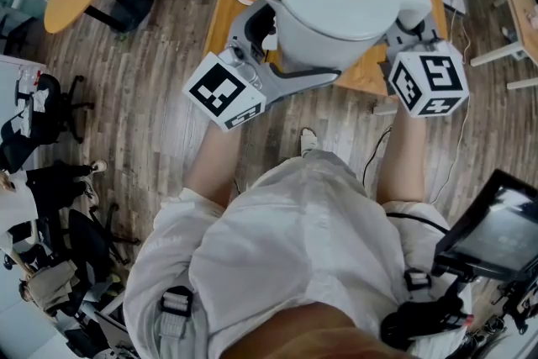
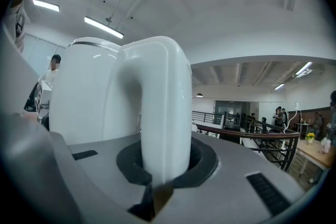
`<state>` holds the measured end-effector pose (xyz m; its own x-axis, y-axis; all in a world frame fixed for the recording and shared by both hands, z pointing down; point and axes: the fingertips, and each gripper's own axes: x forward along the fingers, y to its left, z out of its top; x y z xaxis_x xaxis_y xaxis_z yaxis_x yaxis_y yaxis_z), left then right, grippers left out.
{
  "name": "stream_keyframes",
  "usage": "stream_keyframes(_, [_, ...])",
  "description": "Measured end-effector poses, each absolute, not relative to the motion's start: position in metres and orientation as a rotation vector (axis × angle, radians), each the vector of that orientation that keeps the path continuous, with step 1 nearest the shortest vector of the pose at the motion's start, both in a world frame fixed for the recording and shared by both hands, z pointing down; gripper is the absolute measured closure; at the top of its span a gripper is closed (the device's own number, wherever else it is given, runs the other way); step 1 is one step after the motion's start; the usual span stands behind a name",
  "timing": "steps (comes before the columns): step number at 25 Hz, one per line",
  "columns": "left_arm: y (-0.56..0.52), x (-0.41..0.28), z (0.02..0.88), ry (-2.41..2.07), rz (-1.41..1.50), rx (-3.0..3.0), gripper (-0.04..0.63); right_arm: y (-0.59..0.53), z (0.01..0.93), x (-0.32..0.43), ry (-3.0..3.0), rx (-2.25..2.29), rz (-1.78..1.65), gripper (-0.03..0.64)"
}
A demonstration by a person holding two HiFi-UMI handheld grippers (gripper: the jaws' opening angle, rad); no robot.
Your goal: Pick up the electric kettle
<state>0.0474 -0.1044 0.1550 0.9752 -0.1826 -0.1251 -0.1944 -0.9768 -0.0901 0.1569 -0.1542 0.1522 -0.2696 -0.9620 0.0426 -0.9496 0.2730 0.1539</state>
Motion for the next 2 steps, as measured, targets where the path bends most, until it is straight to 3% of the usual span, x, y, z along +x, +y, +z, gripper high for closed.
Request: stream_keyframes(2, [-0.1053, 0.0460, 0.1556, 0.290, 0.177, -3.022, 0.011, -0.1552, 0.1525, 0.1554, -2.401, 1.814, -0.150, 0.583])
